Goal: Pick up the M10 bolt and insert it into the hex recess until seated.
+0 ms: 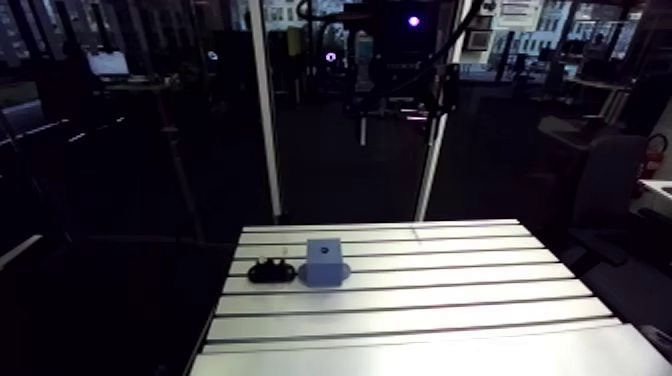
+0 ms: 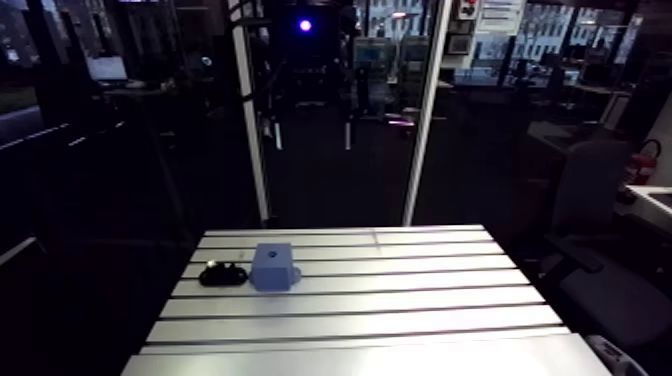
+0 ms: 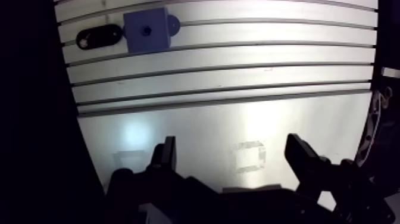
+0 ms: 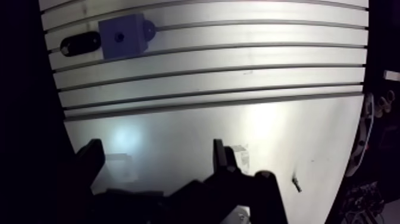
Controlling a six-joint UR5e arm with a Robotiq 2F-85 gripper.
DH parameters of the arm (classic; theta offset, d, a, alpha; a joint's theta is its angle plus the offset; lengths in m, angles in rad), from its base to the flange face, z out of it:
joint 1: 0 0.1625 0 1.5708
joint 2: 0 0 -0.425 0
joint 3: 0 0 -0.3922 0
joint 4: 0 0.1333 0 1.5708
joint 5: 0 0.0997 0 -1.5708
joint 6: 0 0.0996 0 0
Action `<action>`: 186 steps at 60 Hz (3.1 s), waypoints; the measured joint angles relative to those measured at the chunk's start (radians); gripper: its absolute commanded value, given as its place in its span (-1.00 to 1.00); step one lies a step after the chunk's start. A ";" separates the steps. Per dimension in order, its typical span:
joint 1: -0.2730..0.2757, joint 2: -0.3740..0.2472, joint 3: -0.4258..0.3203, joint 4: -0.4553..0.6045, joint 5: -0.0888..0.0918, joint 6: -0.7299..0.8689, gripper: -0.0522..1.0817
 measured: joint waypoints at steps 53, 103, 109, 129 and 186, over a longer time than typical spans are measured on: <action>0.056 0.047 0.030 -0.087 0.003 0.006 -0.90; 0.256 0.191 0.132 -0.441 -0.012 0.181 -0.90; 0.270 0.203 0.148 -0.477 -0.013 0.196 -0.90; 0.317 0.237 0.189 -0.589 -0.070 0.256 -0.89; 0.377 0.330 0.205 -0.745 -0.056 0.262 -0.46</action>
